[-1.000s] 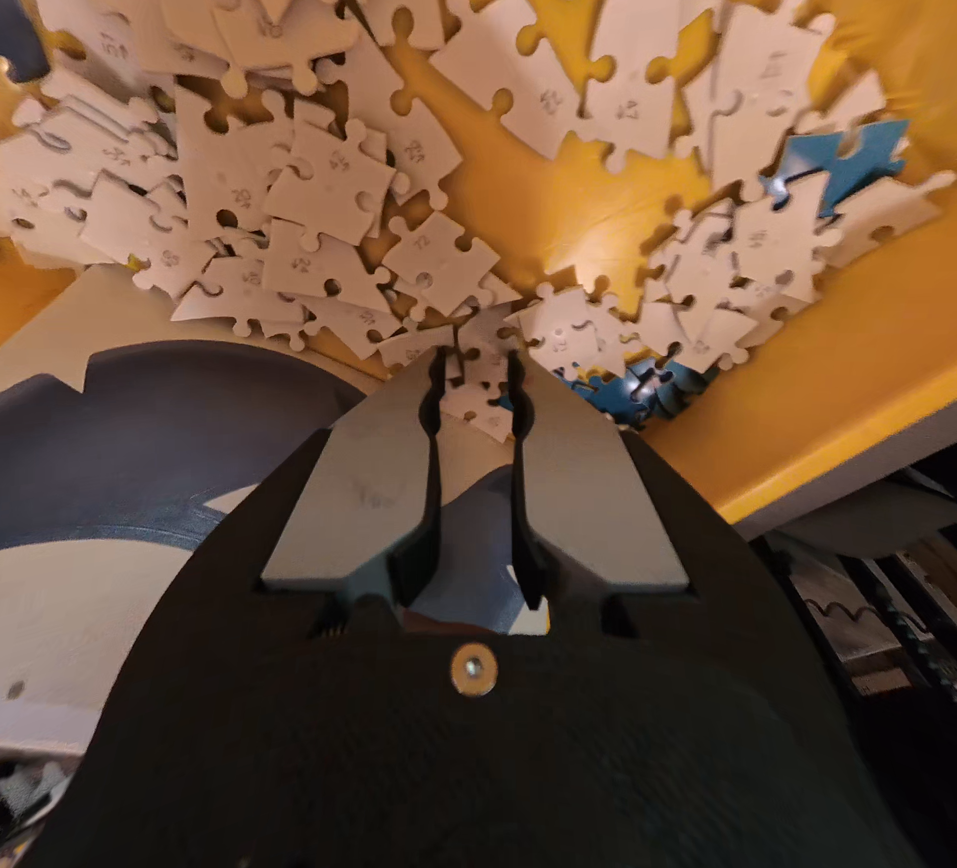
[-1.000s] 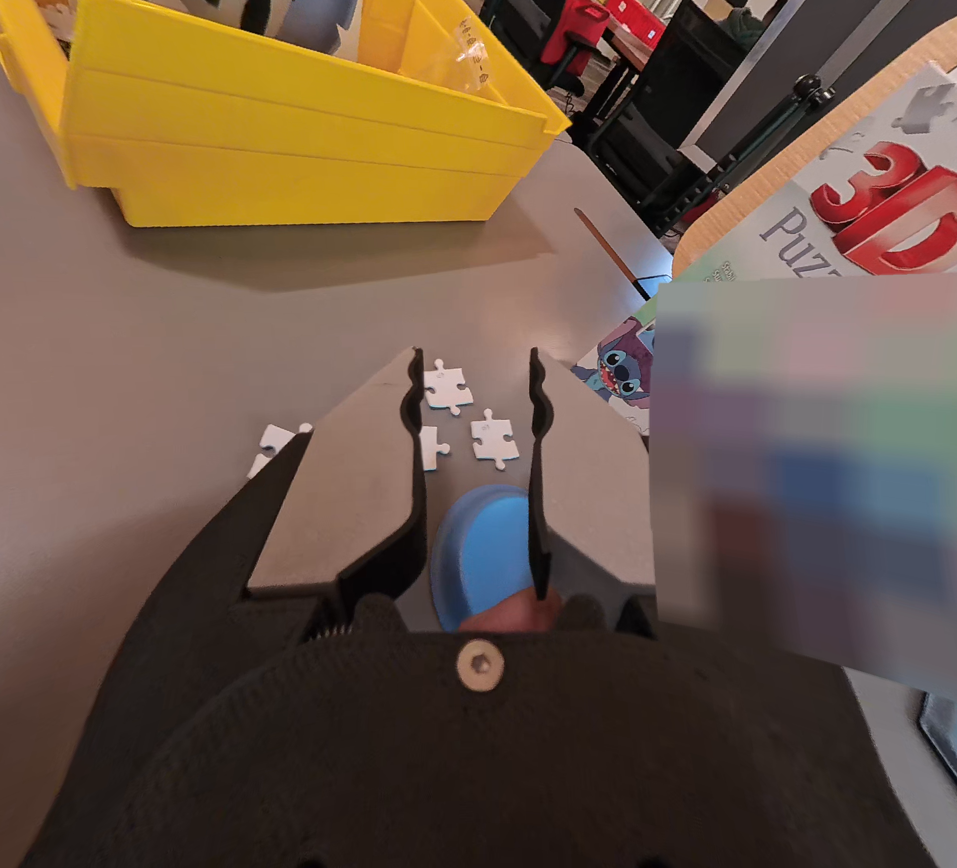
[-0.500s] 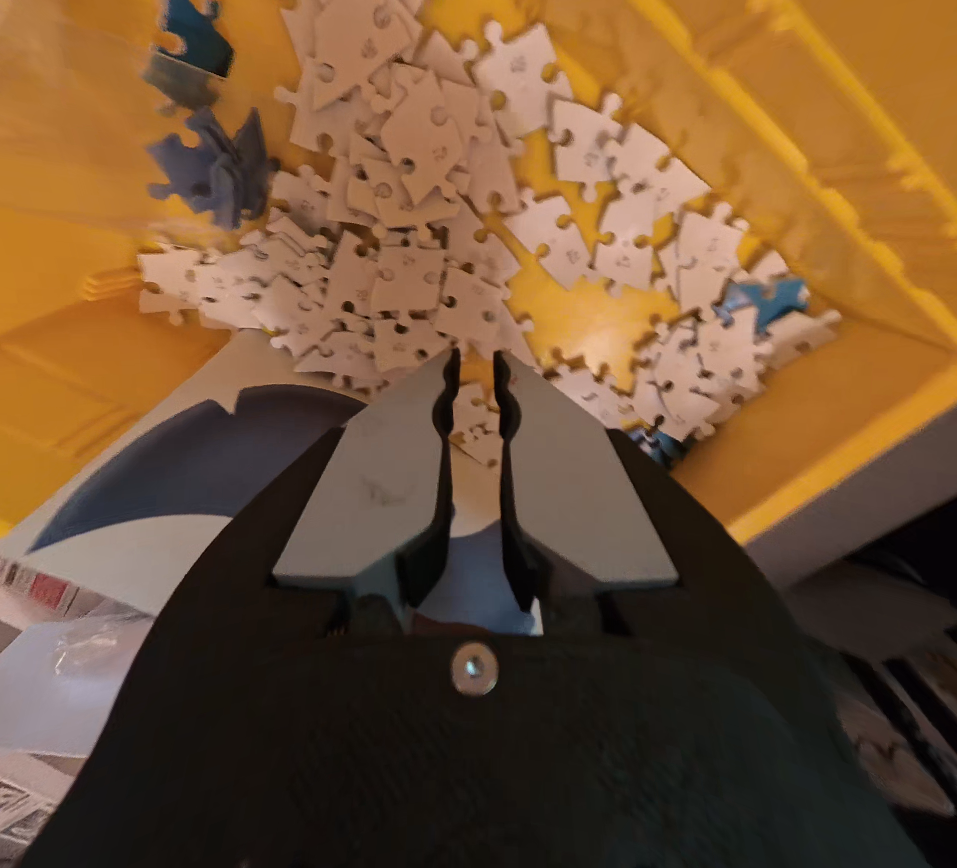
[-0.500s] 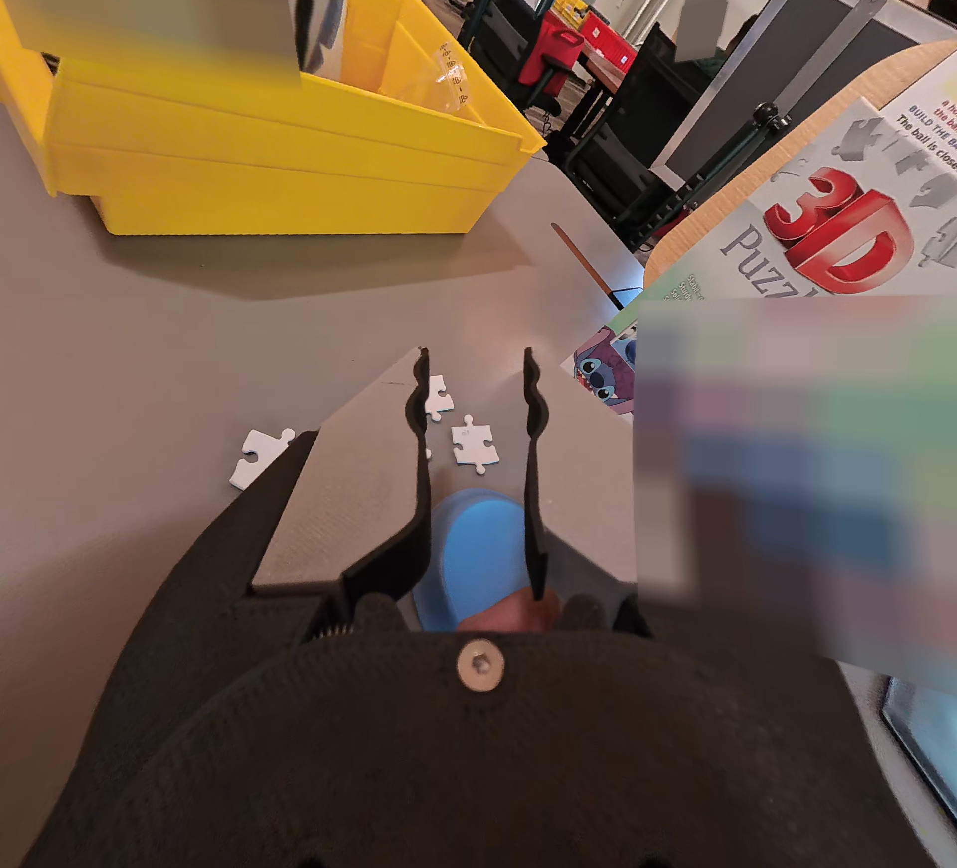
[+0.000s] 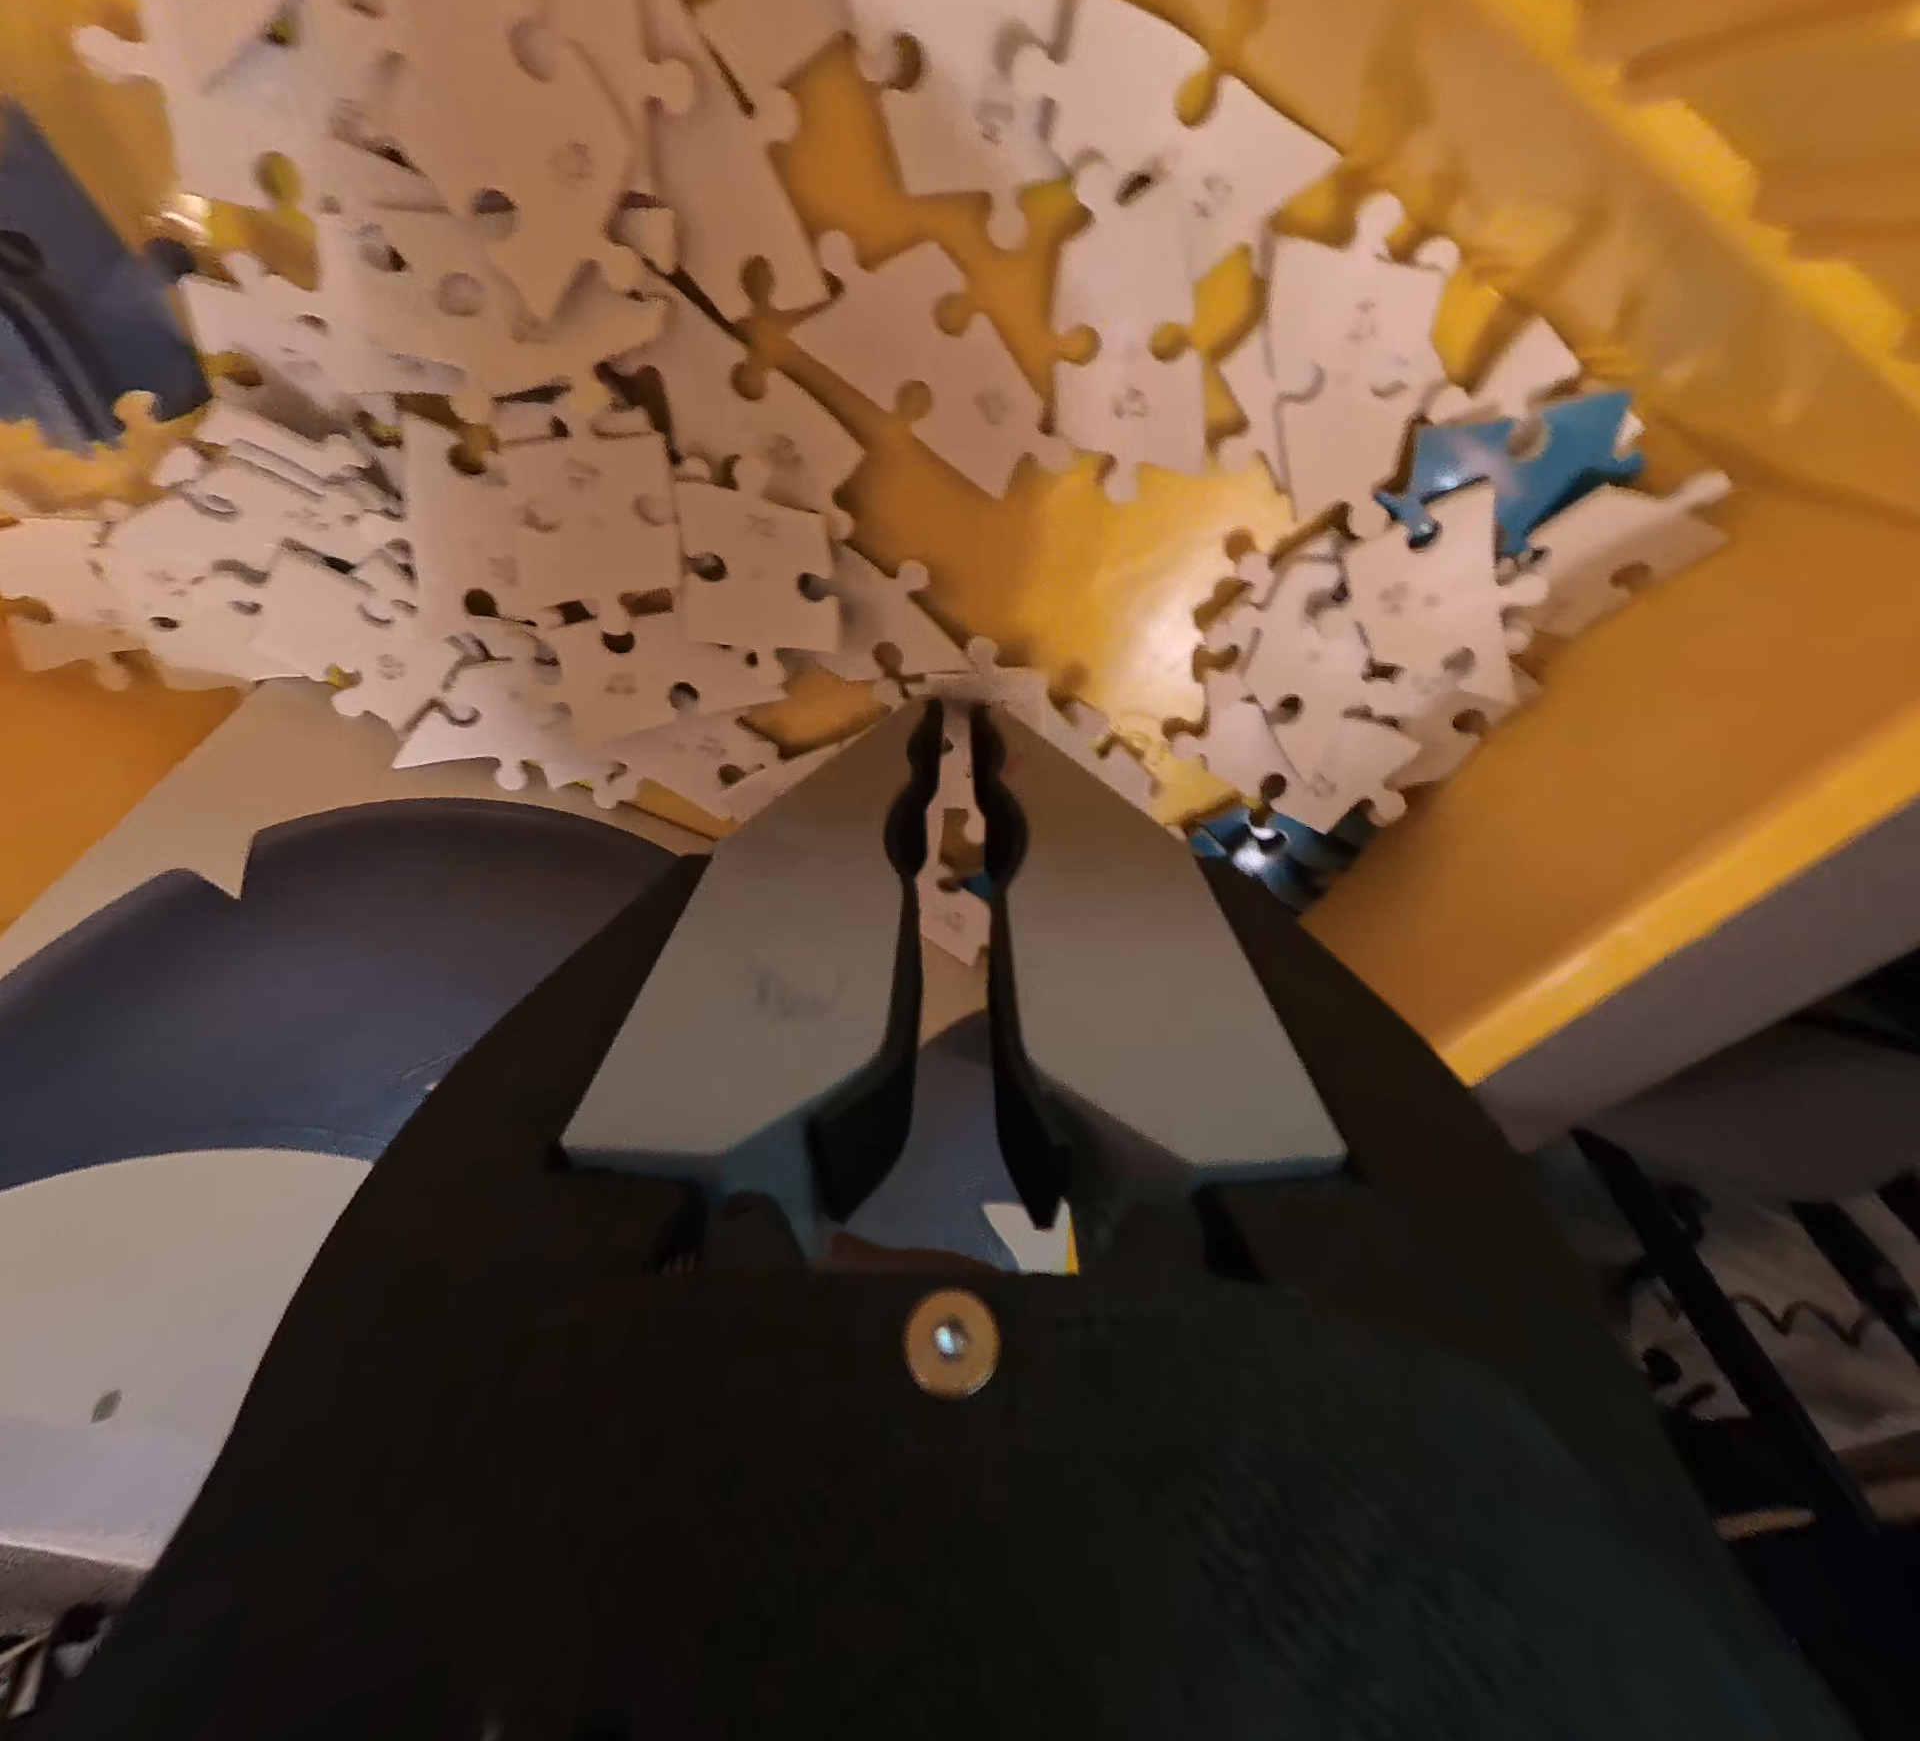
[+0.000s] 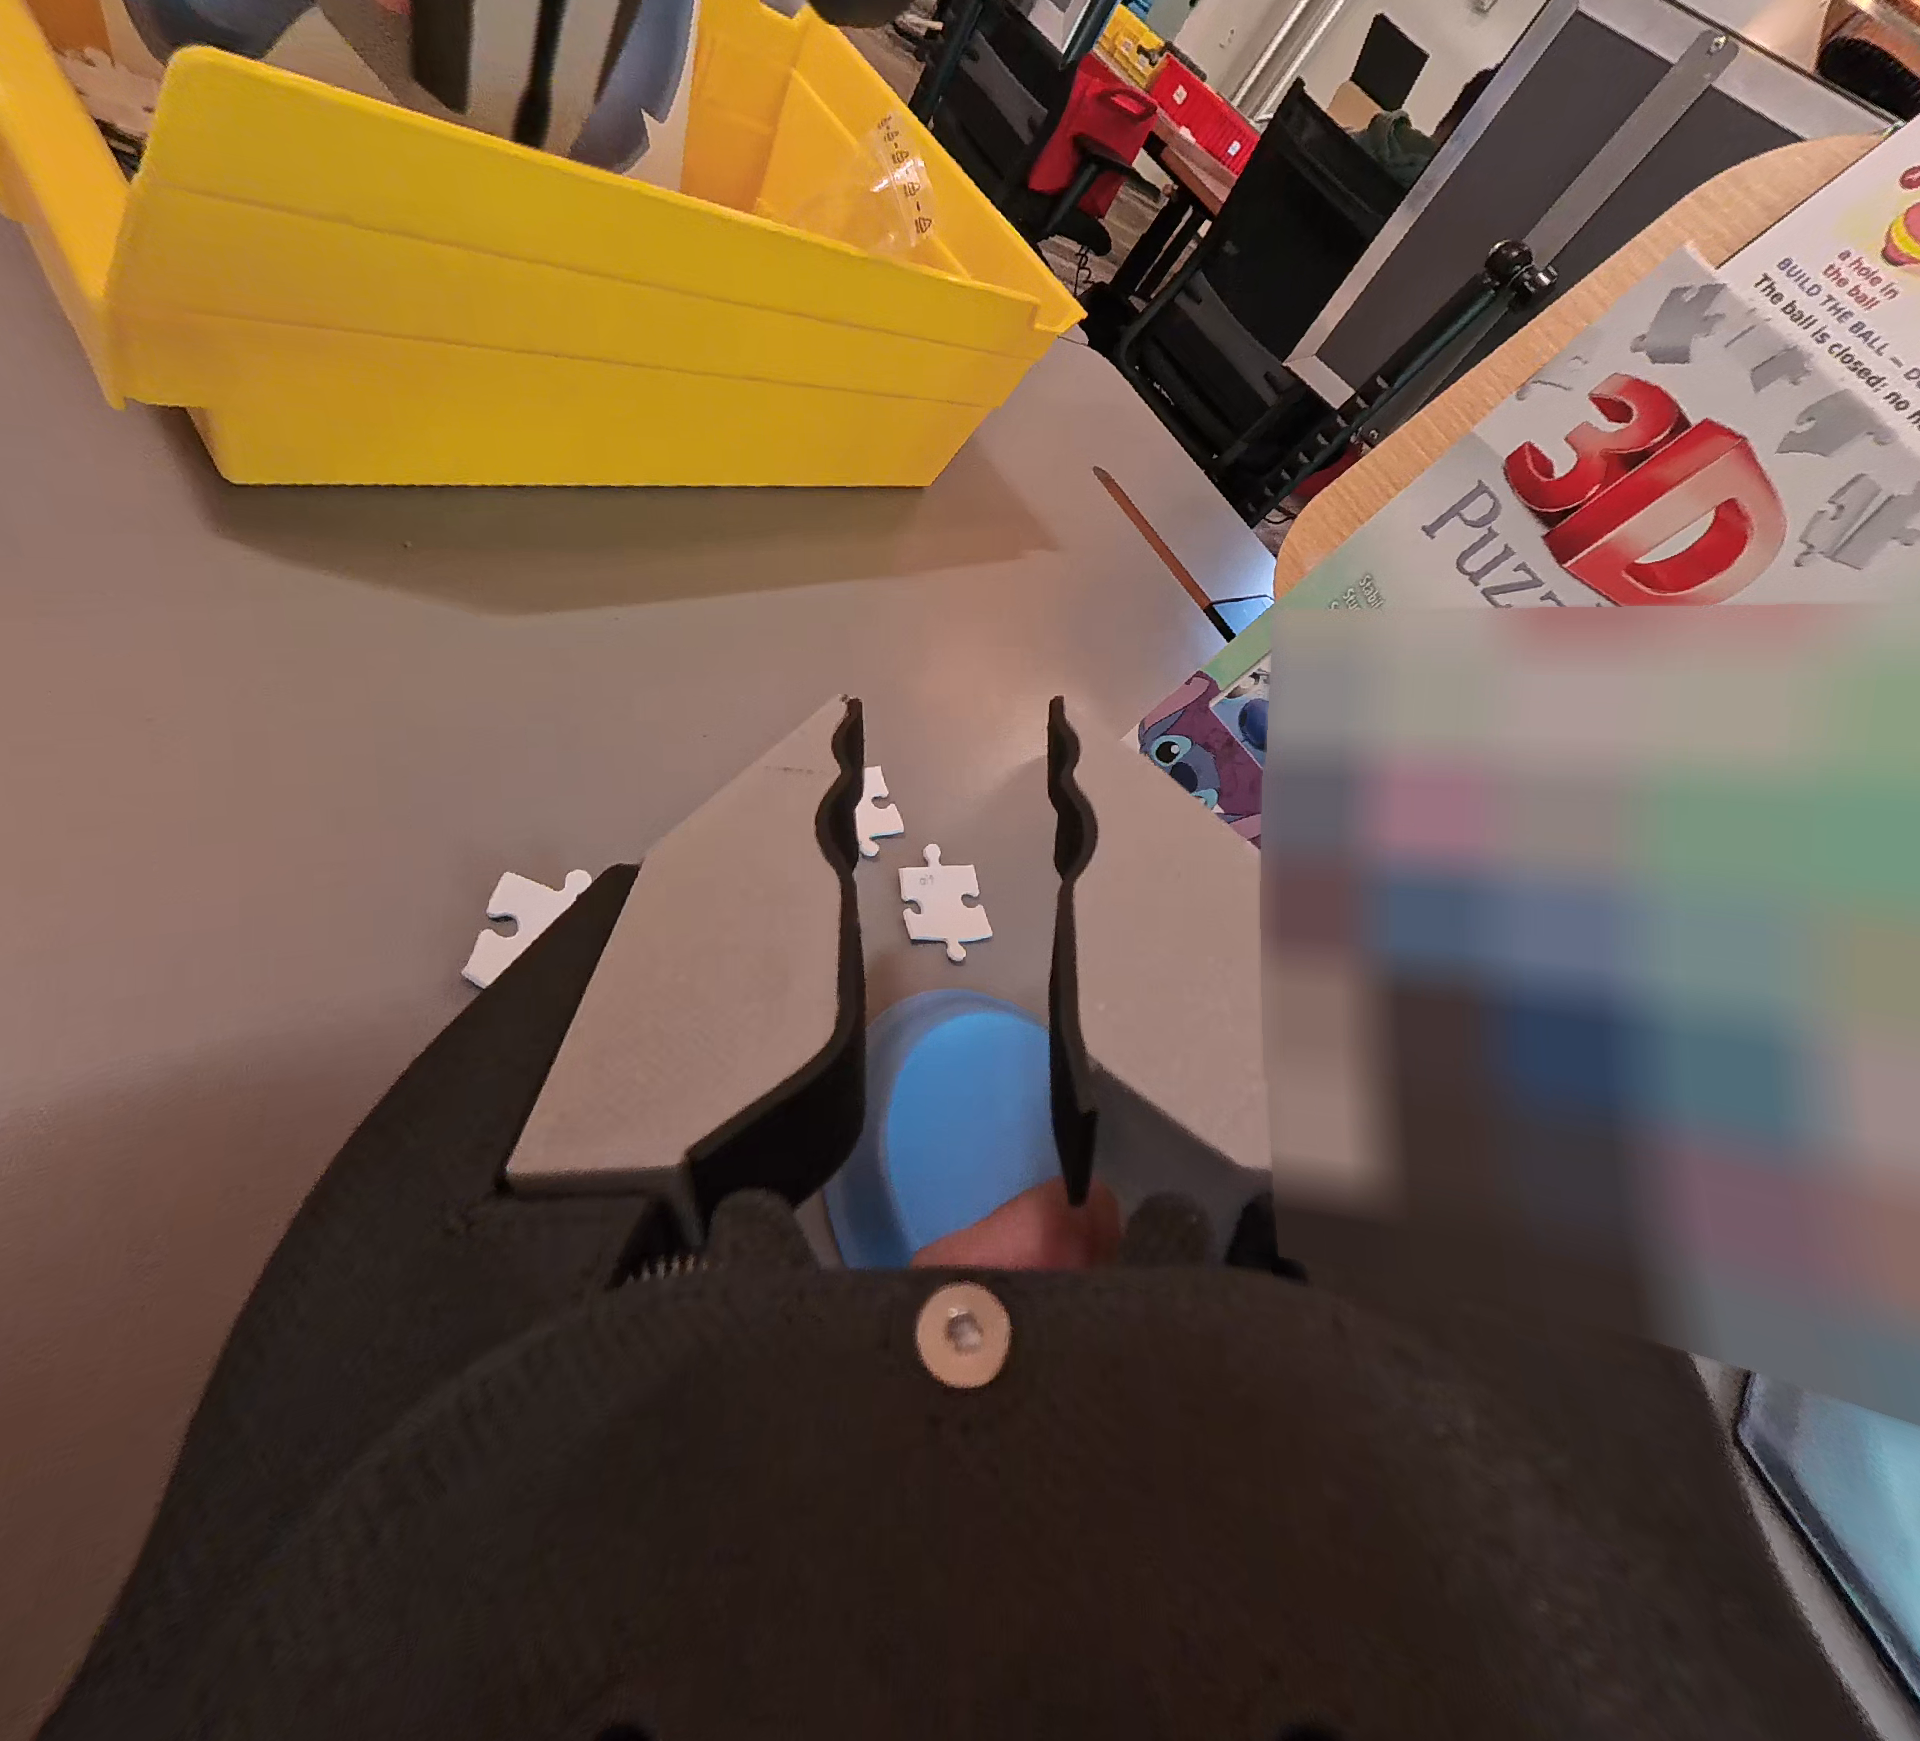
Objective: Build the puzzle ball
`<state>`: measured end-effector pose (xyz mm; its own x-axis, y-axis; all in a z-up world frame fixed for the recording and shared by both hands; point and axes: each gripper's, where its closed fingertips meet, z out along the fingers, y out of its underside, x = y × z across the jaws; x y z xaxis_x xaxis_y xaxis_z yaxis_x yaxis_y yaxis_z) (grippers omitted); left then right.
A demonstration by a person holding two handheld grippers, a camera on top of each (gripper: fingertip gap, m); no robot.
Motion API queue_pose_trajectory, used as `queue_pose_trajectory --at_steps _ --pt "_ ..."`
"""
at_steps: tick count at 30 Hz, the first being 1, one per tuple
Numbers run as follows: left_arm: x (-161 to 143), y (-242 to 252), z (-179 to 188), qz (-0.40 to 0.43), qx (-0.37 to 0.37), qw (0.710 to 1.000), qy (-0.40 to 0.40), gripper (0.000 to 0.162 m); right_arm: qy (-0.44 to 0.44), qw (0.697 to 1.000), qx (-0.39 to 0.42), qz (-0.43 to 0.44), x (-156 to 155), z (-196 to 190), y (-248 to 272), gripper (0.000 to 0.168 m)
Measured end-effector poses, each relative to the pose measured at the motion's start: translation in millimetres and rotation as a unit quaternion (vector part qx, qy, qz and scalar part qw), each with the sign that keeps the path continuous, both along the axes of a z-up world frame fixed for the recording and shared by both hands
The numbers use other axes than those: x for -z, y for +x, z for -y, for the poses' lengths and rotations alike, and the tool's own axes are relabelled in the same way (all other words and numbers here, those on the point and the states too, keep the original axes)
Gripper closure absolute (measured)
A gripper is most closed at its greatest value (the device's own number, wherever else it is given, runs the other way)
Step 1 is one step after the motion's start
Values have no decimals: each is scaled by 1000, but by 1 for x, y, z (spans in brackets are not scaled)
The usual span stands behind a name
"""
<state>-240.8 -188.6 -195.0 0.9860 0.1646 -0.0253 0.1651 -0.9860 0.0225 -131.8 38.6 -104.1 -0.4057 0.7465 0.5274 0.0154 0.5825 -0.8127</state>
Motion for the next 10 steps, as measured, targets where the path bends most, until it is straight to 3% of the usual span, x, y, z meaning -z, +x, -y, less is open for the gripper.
queue_pose_trajectory --at_steps 1,10 --pt "0 -5 -3 -3 -9 1000 9 162 1 1000 0 -2 -1 0 1 137" --pt "-13 -30 -9 -51 -62 995 62 153 3 1000 -7 -17 -8 3 5 139"
